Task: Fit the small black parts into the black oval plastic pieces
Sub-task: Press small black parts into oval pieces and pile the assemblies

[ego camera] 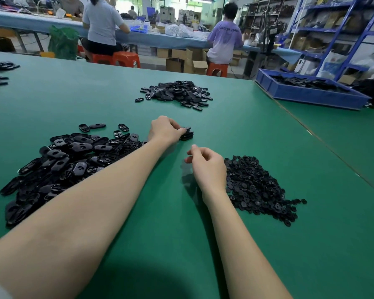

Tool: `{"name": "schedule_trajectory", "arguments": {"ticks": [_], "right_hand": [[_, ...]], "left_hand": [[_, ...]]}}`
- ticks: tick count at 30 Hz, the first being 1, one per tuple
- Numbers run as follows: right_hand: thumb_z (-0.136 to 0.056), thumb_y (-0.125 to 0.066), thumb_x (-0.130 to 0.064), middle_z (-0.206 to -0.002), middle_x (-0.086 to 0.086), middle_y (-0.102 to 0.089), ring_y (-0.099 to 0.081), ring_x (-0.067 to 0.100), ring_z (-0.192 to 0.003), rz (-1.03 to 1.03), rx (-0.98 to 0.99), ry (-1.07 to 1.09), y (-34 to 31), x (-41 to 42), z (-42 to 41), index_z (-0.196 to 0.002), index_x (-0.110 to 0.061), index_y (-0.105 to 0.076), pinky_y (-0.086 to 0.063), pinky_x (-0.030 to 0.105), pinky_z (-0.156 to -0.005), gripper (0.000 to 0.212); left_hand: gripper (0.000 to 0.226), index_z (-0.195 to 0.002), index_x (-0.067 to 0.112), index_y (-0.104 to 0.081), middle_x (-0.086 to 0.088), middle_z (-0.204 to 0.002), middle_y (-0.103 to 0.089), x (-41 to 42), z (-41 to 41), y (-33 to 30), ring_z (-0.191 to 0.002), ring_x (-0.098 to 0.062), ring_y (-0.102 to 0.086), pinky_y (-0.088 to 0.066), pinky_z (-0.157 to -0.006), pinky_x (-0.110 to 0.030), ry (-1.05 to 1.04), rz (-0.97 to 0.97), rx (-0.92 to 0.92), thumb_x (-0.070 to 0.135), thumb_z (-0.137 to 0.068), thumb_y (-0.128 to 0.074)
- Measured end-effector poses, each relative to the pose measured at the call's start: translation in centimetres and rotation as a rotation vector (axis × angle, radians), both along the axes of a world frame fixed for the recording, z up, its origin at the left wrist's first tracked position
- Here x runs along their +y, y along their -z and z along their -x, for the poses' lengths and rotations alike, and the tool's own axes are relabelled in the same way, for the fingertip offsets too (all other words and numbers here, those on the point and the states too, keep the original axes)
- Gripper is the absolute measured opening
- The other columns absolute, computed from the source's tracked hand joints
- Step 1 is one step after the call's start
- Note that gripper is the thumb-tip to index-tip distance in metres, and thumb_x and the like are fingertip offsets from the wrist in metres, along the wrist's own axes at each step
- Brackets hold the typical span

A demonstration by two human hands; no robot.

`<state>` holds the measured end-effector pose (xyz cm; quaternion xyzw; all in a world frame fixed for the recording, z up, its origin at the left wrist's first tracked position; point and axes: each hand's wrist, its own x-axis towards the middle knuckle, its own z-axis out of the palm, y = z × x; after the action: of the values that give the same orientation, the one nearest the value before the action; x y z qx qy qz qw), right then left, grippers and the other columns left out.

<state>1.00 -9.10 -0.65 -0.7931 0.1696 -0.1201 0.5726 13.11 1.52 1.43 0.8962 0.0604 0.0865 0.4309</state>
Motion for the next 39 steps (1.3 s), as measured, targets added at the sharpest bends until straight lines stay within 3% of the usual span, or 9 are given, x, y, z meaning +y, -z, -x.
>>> {"name": "schedule_trajectory", "arguments": {"ticks": [6, 10, 14, 16, 20, 23, 28, 34, 39], "right_hand": [[-0.096, -0.055, -0.048, -0.072, -0.021, -0.073, -0.06, 0.007, -0.071, 0.006, 0.001, -0.012, -0.1, -0.1, 0.1, -0.078, -0.023, -0.071, -0.048, 0.035, -0.079, 0.035], [-0.096, -0.055, -0.048, -0.073, -0.018, -0.074, -0.064, 0.009, -0.077, 0.032, -0.009, -0.011, -0.2, -0.2, 0.2, -0.077, -0.023, -0.072, -0.05, 0.035, -0.08, 0.035], [-0.095, -0.055, -0.047, -0.076, -0.014, -0.075, -0.068, 0.014, -0.084, 0.103, -0.025, -0.001, -0.3, 0.0, 0.6, -0.076, -0.023, -0.072, -0.05, 0.033, -0.078, 0.035], [-0.095, -0.055, -0.047, -0.078, -0.012, -0.075, -0.067, 0.013, -0.084, 0.141, -0.024, 0.004, -0.4, 0.1, 0.8, -0.076, -0.024, -0.071, -0.05, 0.033, -0.078, 0.035], [-0.094, -0.053, -0.05, -0.078, -0.014, -0.074, -0.067, 0.011, -0.084, 0.21, -0.002, 0.022, -0.4, 0.5, 1.1, -0.078, -0.027, -0.07, -0.05, 0.032, -0.077, 0.033], [-0.094, -0.053, -0.053, -0.078, -0.015, -0.074, -0.067, 0.012, -0.083, 0.269, 0.009, 0.028, -0.4, 0.8, 1.3, -0.08, -0.027, -0.07, -0.05, 0.031, -0.077, 0.034], [-0.095, -0.052, -0.052, -0.08, -0.012, -0.074, -0.068, 0.014, -0.08, 0.306, 0.003, 0.016, -0.4, 0.9, 1.4, -0.081, -0.026, -0.069, -0.055, 0.036, -0.08, 0.034], [-0.095, -0.052, -0.051, -0.082, -0.011, -0.074, -0.068, 0.016, -0.082, 0.317, 0.005, 0.005, -0.5, 1.0, 1.4, -0.082, -0.027, -0.07, -0.056, 0.037, -0.081, 0.032], [-0.096, -0.053, -0.049, -0.08, -0.011, -0.074, -0.068, 0.016, -0.079, 0.314, -0.002, -0.003, -0.5, 1.0, 1.5, -0.079, -0.026, -0.07, -0.055, 0.034, -0.077, 0.033]], "left_hand": [[0.033, -0.105, 0.022, -0.074, 0.003, -0.108, -0.072, 0.3, 1.6, -0.3, -0.105, -0.016, -0.065, -0.049, -0.093, -0.028, 0.025, 0.021, -0.083, 0.045, -0.081, -0.078], [0.019, -0.097, 0.025, -0.074, 0.011, -0.098, -0.072, 0.5, 5.5, -0.5, -0.099, -0.009, -0.064, -0.045, -0.089, -0.022, 0.108, 0.037, -0.157, 0.038, -0.083, -0.075], [0.01, -0.089, 0.027, -0.073, 0.017, -0.09, -0.072, 1.3, 10.0, 0.1, -0.072, 0.009, -0.058, -0.044, -0.076, -0.017, 0.191, 0.038, -0.185, 0.035, -0.083, -0.072], [0.008, -0.088, 0.028, -0.072, 0.017, -0.089, -0.072, 2.1, 11.4, 0.4, -0.063, 0.01, -0.053, -0.044, -0.073, -0.018, 0.216, 0.009, -0.19, 0.035, -0.084, -0.072], [0.004, -0.091, 0.031, -0.069, 0.017, -0.094, -0.07, 4.4, 12.4, 0.0, -0.075, -0.009, -0.058, -0.052, -0.088, -0.03, 0.285, -0.155, -0.16, 0.03, -0.087, -0.067], [0.013, -0.093, 0.032, -0.069, 0.014, -0.098, -0.07, 6.1, 12.4, -1.3, -0.075, -0.01, -0.056, -0.053, -0.09, -0.034, 0.327, -0.288, -0.151, 0.022, -0.088, -0.062], [0.03, -0.093, 0.031, -0.072, 0.008, -0.098, -0.067, 9.7, 12.3, -3.5, -0.1, -0.02, -0.064, -0.052, -0.095, -0.036, 0.26, -0.45, -0.088, 0.008, -0.086, -0.054], [0.043, -0.084, 0.038, -0.074, 0.008, -0.101, -0.06, 12.9, 12.1, -4.2, -0.098, -0.018, -0.064, -0.055, -0.092, -0.037, 0.201, -0.532, 0.008, 0.002, -0.084, -0.051], [0.021, -0.095, 0.037, -0.08, 0.021, -0.082, -0.051, 13.4, 11.9, -3.0, -0.091, -0.013, -0.056, -0.053, -0.094, -0.035, 0.264, -0.556, 0.006, 0.022, -0.084, -0.071]]}}
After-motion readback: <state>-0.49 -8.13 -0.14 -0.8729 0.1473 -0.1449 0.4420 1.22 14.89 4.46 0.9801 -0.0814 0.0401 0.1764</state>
